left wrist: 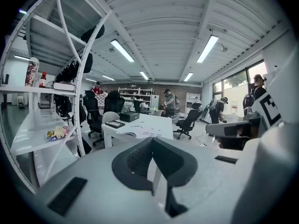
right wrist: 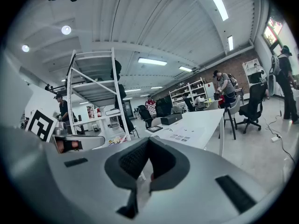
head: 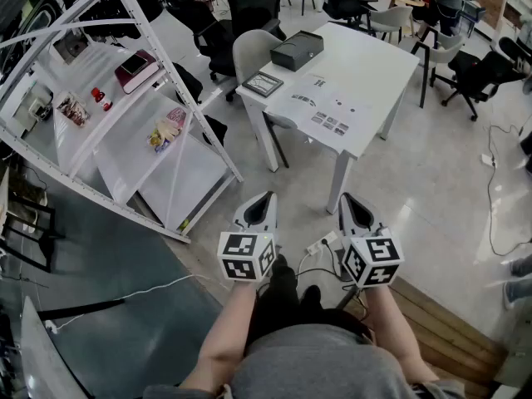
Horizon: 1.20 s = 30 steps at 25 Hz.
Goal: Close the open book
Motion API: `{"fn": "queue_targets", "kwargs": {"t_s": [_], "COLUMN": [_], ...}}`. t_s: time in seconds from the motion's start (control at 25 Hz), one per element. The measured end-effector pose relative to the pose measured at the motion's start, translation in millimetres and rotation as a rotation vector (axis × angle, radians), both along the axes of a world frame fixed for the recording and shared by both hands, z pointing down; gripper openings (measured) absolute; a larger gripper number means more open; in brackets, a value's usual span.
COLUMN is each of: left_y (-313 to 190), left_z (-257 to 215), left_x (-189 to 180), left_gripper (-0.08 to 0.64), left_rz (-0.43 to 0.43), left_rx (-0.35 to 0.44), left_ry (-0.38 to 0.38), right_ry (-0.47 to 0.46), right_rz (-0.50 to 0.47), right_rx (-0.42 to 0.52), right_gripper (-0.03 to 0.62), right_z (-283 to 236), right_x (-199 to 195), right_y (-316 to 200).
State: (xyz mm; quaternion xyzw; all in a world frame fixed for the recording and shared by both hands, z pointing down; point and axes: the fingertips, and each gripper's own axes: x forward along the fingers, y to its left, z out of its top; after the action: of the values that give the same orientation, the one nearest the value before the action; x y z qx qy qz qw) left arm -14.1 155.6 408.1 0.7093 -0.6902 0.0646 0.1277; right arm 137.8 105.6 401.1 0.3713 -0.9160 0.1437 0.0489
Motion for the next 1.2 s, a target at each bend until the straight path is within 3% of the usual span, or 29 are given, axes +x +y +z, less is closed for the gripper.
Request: {"fn": "queue_targets", "kwargs": {"t_s": [0.44, 1.04, 1.2], "left_y": [2.0, -9.1, -15.9], "left_z": [-0.9, -4.6, -2.4], "left_x": [-3.2, 0.4, -1.2], "left_gripper": [0.007, 0.011, 0.040], "left_rz": [-0.042, -0.025, -0.025], "left_rx": [0.008, 0.005, 0.003], "left_ry": [0.031, 0.013, 0.034], "right_ry": [-0.010, -0.023, -0.022], "right_rz": [-0.017, -0.004, 0.004], "right_rx": [-0.026, -0.018, -0.034], "right_gripper": [0.005, 0.005, 0.005], "right_z": [3.5, -2.6, 1.2], "right_x": [3.5, 10.7, 12.6], "right_y": [2.4, -11.2, -18.5]}}
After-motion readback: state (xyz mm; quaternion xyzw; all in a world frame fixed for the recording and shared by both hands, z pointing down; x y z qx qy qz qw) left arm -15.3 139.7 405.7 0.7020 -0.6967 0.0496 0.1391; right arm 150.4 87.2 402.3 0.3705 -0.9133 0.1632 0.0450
